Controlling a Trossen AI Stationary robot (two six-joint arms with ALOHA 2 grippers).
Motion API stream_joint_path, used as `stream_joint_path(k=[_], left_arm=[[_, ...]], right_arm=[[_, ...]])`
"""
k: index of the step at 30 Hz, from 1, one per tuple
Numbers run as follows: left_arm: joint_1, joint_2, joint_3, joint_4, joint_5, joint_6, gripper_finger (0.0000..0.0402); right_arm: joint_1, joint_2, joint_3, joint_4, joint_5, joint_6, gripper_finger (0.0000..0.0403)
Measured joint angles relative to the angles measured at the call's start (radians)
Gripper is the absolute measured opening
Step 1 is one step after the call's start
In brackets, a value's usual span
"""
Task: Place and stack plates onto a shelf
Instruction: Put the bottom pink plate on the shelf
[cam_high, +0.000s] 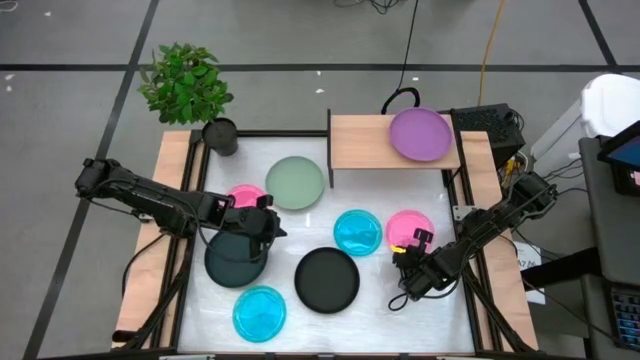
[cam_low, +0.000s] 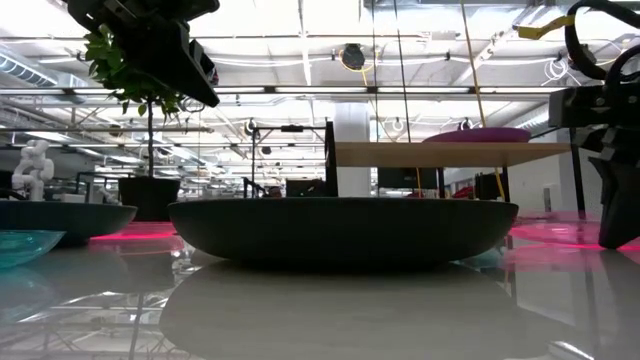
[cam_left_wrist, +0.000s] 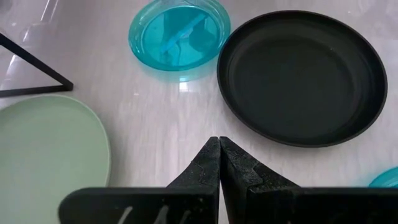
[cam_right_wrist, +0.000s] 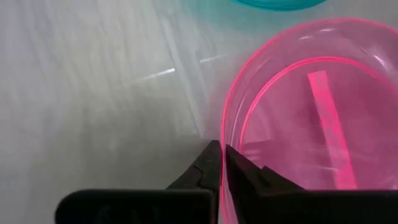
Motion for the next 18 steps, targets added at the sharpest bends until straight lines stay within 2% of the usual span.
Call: stream_joint_path(k=[8,18], left_arm=[[0.000,0.000,0.000,0.000,0.000,0.000,0.0004],[0.000,0.000,0.000,-0.001,0.000,0.000,0.0004]], right_arm=[[0.000,-0.012,0.000,0.003,0.001,-0.003,0.0001],[-0.022,-0.106,0.004,-0.004,0.007,-0.029,0.0000]])
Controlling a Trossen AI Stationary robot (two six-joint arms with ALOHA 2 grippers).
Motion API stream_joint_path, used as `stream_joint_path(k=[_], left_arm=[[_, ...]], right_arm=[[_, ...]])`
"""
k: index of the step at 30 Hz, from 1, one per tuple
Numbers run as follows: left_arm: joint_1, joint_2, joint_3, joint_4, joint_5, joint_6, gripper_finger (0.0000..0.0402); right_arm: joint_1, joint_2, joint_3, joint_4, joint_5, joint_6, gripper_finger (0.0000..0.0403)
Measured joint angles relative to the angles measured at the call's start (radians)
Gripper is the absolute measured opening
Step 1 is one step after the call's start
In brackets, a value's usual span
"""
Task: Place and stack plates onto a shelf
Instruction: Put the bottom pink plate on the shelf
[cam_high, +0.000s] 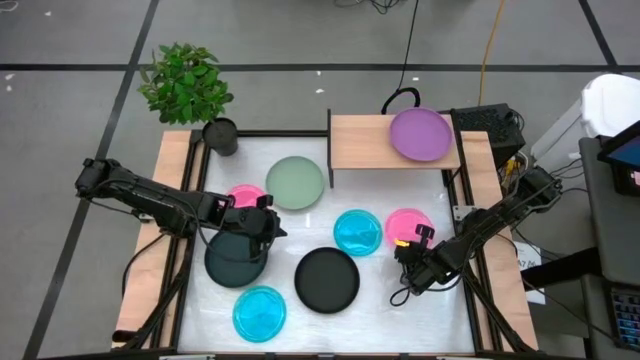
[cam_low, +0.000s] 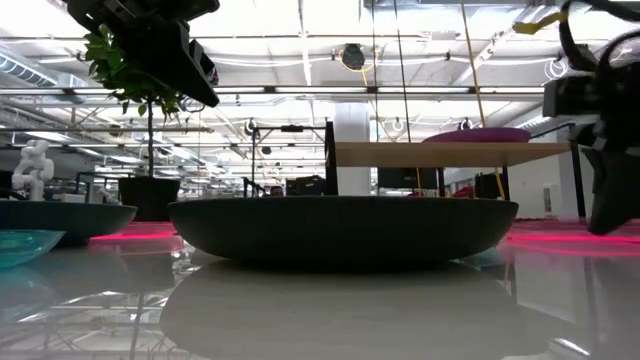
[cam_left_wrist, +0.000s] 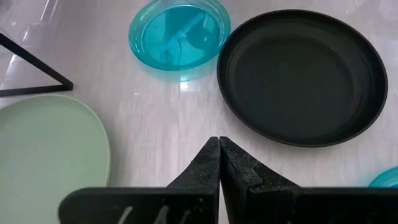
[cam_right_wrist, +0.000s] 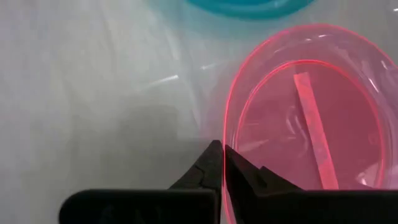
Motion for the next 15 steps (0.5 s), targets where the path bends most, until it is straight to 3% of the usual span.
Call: stream_joint_path(k=[6,15], left_arm=[[0.000,0.000,0.000,0.000,0.000,0.000,0.0004],[0.000,0.000,0.000,0.002,0.000,0.009,0.0004]], right_arm=[[-0.026,-0.039,0.059,-0.002,-0.003,-0.083,0.0000],[-0.064,-0.049,0.261,-0.090,0.025,-0.256,0.0000]])
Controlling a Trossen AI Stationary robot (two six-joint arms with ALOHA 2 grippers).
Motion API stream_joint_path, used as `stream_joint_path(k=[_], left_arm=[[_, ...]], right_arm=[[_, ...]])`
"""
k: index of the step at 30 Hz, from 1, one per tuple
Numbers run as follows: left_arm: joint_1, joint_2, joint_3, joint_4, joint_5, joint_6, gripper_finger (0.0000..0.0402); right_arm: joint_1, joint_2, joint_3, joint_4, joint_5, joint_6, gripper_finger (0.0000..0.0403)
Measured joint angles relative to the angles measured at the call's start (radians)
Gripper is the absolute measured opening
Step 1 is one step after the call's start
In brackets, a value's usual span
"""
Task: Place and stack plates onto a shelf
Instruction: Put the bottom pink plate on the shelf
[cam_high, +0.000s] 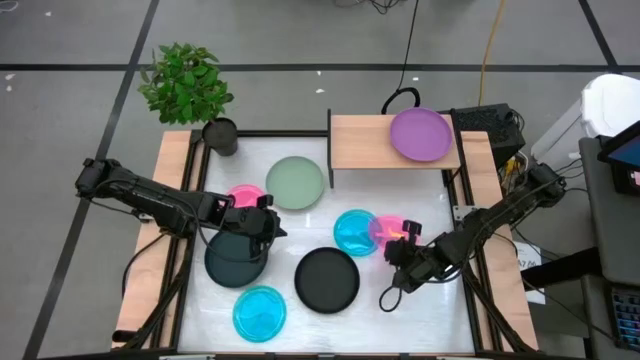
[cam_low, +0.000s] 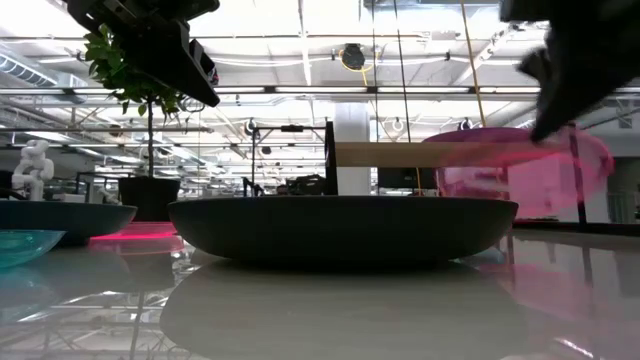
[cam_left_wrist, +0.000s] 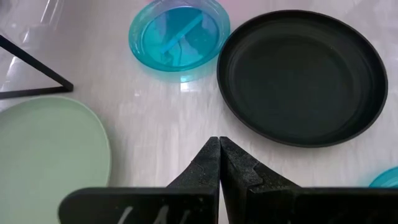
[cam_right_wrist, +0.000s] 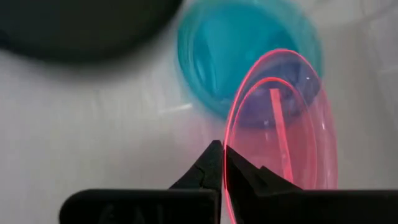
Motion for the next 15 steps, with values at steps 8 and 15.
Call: stream_joint_path(k=[8,15], left_arm=[[0.000,0.000,0.000,0.006,0.000,0.006,0.0004],[0.031,0.000,0.000,0.219,-0.035,0.175,0.0004]], right_arm=[[-0.003,-0.001,0.176,-0.086,0.049,-0.100,0.0000],[-0.034,-0.001,0.275,-0.094,0.195,-0.285,0.0000]])
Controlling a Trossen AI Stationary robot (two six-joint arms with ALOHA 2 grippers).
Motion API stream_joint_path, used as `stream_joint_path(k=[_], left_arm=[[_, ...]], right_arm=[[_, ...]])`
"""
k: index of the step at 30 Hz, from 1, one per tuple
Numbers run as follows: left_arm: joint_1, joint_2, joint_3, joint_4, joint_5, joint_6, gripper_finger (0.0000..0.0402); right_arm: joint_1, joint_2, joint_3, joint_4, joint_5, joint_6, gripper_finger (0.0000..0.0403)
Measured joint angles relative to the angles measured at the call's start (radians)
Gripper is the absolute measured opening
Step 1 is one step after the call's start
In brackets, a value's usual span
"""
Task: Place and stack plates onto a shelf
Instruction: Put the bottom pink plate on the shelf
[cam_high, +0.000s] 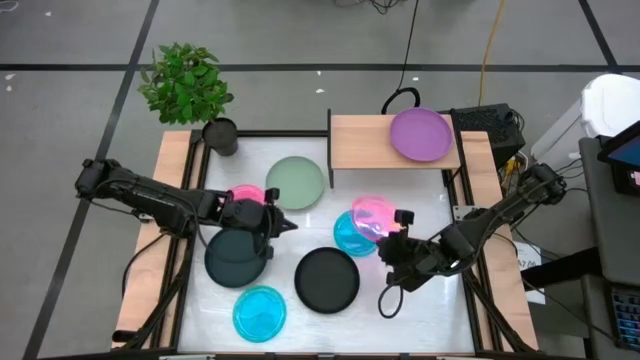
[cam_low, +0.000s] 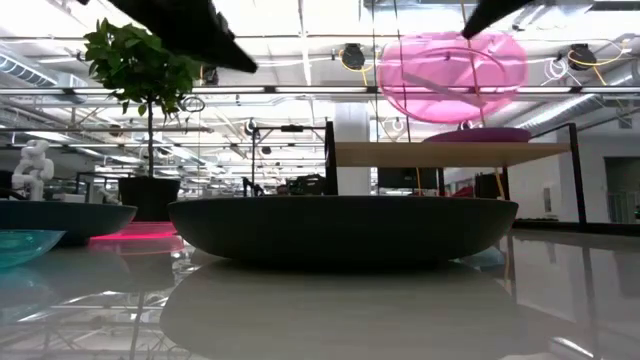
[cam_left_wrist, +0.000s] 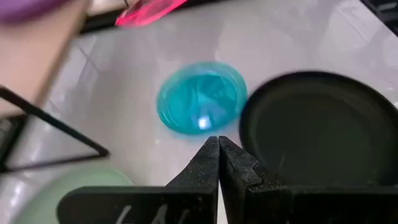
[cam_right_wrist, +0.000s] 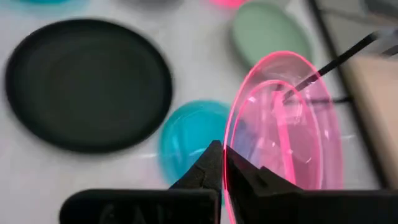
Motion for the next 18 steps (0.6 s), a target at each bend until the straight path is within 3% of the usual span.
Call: stream_joint_path(k=[10,18], left_arm=[[0.063,0.000,0.000,0.020,-0.018,0.071,0.0004],[0.081,0.000,0.000,0.017,-0.017,0.010,0.0004]], right_arm=[[-0.059,0.000,0.006,0.022,0.231,-0.183,0.0000],[-0.114,0.000,0.006,0.216,0.208,-0.399,0.0000]])
